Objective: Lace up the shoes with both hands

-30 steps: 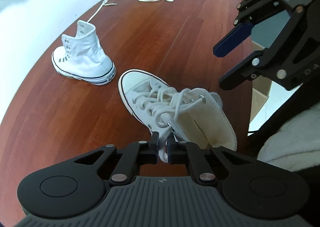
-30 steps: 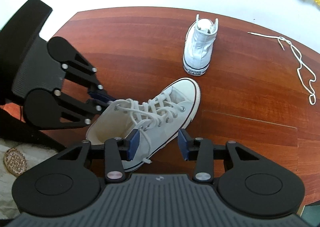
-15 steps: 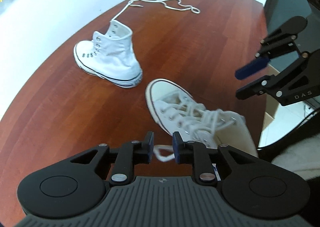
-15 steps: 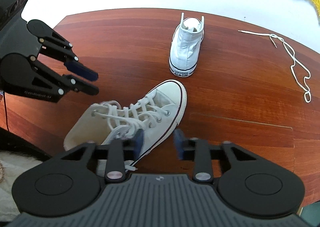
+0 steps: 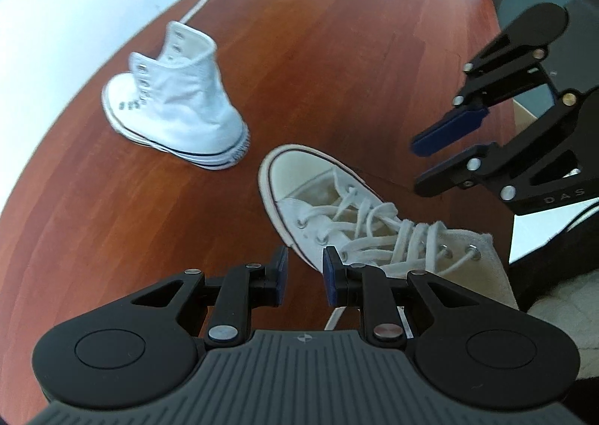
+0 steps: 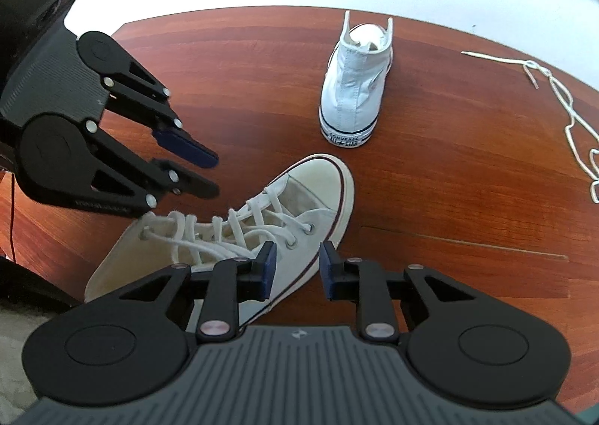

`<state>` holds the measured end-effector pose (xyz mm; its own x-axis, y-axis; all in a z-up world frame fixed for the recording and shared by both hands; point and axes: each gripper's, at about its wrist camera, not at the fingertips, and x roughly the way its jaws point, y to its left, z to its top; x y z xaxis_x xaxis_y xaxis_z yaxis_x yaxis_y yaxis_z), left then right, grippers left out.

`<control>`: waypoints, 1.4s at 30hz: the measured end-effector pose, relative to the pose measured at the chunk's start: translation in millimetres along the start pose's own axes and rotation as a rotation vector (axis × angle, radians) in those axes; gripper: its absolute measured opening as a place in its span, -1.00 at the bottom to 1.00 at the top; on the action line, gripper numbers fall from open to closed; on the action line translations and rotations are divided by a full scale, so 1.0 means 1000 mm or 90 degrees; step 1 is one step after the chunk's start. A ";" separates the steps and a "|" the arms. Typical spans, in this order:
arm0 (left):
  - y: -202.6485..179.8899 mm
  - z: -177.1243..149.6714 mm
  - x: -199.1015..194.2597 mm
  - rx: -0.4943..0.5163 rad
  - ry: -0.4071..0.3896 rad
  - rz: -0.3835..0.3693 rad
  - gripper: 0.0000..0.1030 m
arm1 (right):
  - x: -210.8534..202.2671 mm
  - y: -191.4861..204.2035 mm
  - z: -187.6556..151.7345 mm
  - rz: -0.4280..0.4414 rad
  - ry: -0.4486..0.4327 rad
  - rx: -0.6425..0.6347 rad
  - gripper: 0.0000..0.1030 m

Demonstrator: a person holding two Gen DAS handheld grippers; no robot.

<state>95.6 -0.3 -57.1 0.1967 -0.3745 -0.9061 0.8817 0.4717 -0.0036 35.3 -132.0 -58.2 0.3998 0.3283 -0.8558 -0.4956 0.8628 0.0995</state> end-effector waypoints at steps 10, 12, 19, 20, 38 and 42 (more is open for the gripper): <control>0.003 0.005 0.019 0.062 0.035 -0.079 -0.59 | 0.027 0.001 0.001 0.050 0.047 -0.027 -0.69; 0.003 0.007 0.023 0.074 0.042 -0.095 -0.62 | 0.031 0.001 0.002 0.054 0.050 -0.031 -0.70; -0.002 0.006 0.029 0.113 0.039 -0.125 -0.68 | 0.042 0.004 0.003 0.080 0.052 -0.048 -0.72; -0.002 0.006 0.029 0.115 0.037 -0.126 -0.69 | 0.043 0.004 0.003 0.084 0.052 -0.049 -0.72; -0.015 -0.008 -0.002 0.127 -0.066 -0.082 -0.94 | 0.017 -0.008 0.004 0.116 -0.002 0.023 -0.95; -0.017 -0.007 -0.011 0.121 -0.076 -0.075 -0.94 | 0.003 -0.003 0.001 0.113 -0.025 0.030 -0.95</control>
<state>75.6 1.3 -50.1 0.1261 -0.5148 -0.8480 0.9644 0.2639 -0.0168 38.6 -133.5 -60.3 0.3389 0.4913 -0.8023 -0.5243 0.8067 0.2725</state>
